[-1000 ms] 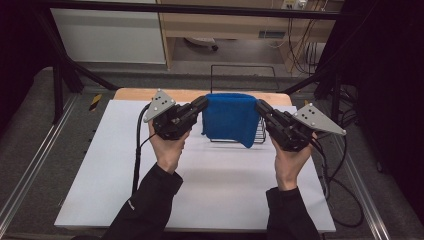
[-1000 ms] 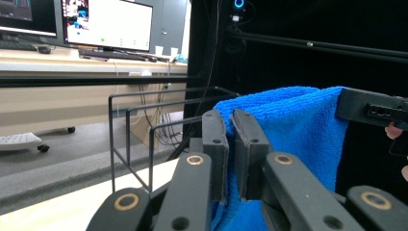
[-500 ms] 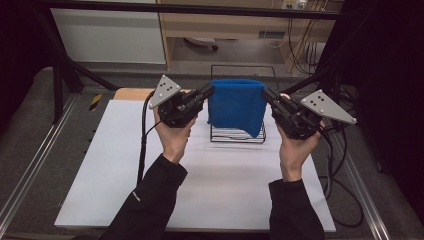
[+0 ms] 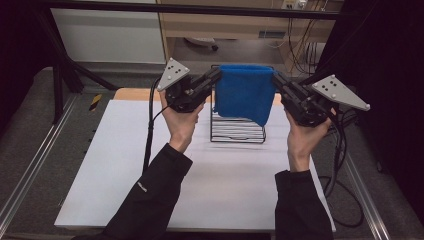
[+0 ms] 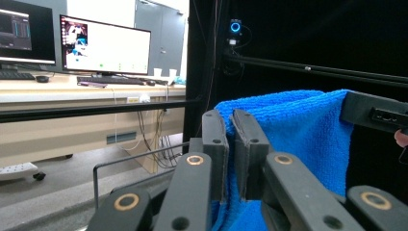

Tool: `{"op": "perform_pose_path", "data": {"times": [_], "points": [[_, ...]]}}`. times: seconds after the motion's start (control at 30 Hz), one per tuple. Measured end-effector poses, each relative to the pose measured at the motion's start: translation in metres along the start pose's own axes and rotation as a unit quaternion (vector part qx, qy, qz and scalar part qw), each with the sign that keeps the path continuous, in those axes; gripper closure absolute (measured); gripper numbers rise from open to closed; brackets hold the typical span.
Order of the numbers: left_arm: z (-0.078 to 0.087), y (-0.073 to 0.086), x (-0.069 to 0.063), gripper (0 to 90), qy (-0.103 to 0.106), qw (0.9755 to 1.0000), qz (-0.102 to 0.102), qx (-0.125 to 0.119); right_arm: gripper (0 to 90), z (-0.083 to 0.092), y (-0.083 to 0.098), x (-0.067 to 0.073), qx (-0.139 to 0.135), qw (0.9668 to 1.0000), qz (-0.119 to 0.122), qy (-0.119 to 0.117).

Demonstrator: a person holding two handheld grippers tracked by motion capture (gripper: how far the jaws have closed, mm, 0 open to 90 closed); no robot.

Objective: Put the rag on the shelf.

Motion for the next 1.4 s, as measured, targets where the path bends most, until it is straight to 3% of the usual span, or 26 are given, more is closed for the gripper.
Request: {"op": "perform_pose_path", "data": {"times": [0.4,0.8,1.03,1.4], "points": [[-0.019,-0.018,0.008,83.9,-0.006,1.0000,0.002,-0.003,85.8,-0.017,-0.016,-0.013,-0.001,0.9999,0.009,0.014],[-0.031,-0.036,0.019,83.9,-0.018,0.9998,-0.002,-0.006,85.8,-0.037,-0.026,-0.021,-0.004,0.9998,0.001,0.020],[-0.038,-0.042,0.028,83.9,-0.024,0.9997,0.005,-0.009,85.8,-0.049,-0.032,-0.025,-0.003,0.9997,0.004,0.022],[-0.051,-0.046,0.041,83.9,-0.034,0.9994,-0.006,-0.001,85.8,-0.071,-0.036,-0.034,0.003,0.9996,0.002,0.027]]}}
Point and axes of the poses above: each handheld gripper's, and its own axes: z roughly backward along the jaws, y roughly out of its underside, x roughly to its left, the point moved 6 cm from there along -z, roughly forward along the jaws, and after that the axes turned 15 degrees about y, right-handed, at the moved point
